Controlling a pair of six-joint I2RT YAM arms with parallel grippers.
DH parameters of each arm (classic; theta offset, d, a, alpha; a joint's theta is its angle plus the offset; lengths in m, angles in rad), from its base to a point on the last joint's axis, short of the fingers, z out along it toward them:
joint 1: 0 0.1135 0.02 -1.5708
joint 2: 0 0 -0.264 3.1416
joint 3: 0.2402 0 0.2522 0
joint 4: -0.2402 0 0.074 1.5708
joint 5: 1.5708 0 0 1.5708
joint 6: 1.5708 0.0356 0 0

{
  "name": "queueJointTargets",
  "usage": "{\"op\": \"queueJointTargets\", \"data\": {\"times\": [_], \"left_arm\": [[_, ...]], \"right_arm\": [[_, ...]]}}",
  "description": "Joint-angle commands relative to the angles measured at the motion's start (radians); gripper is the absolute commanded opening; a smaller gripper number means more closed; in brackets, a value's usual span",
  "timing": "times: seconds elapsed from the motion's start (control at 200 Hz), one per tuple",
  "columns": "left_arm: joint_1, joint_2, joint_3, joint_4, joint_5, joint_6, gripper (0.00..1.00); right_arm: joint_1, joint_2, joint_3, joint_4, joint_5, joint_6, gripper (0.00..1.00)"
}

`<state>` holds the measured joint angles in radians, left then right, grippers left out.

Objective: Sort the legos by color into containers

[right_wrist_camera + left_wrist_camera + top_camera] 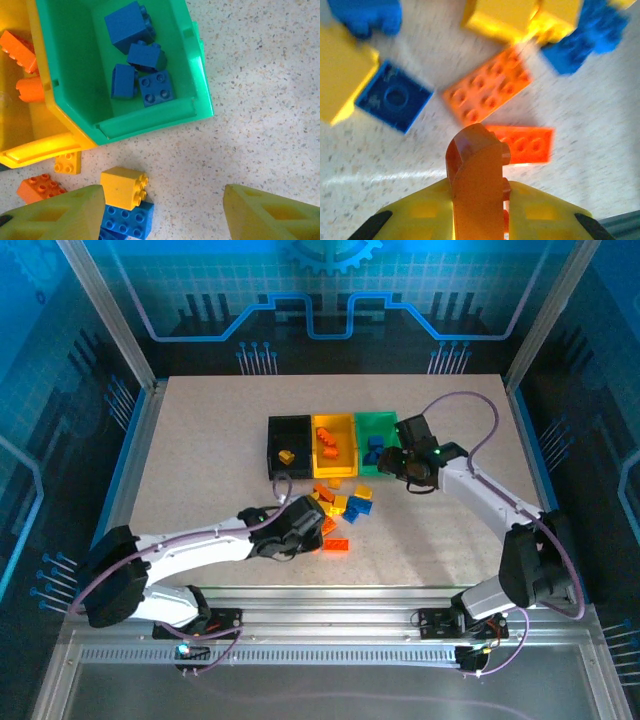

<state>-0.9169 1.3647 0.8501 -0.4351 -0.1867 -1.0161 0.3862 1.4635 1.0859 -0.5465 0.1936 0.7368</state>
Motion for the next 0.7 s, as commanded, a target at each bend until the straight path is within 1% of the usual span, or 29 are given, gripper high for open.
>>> {"op": "queueJointTargets", "data": {"times": [0.0,0.08,0.23,0.345,0.505,0.61,0.695], "left_arm": [[0.1,0.011,0.147,-0.044,-0.016,0.119,0.17],[0.168,0.084,0.258,-0.035,-0.012,0.198,0.18],[0.235,0.307,0.53,-0.059,-0.064,0.33,0.19],[0.297,0.484,0.709,-0.091,-0.058,0.356,0.19],[0.325,0.672,0.918,-0.14,-0.075,0.385,0.2],[0.332,0.752,0.997,-0.155,-0.081,0.39,0.26],[0.339,0.796,1.046,-0.175,-0.074,0.384,0.38]], "right_arm": [[0.01,-0.045,-0.043,0.019,-0.027,0.023,0.65],[0.018,-0.058,-0.063,0.021,-0.031,0.023,0.65],[0.029,-0.067,-0.086,0.011,-0.033,0.024,0.65],[0.038,-0.082,-0.107,0.013,-0.031,0.022,0.65],[0.046,-0.094,-0.119,0.009,-0.039,0.019,0.65],[0.055,-0.102,-0.126,0.007,-0.053,0.019,0.65],[0.065,-0.11,-0.132,0.006,-0.062,0.017,0.65]]}}
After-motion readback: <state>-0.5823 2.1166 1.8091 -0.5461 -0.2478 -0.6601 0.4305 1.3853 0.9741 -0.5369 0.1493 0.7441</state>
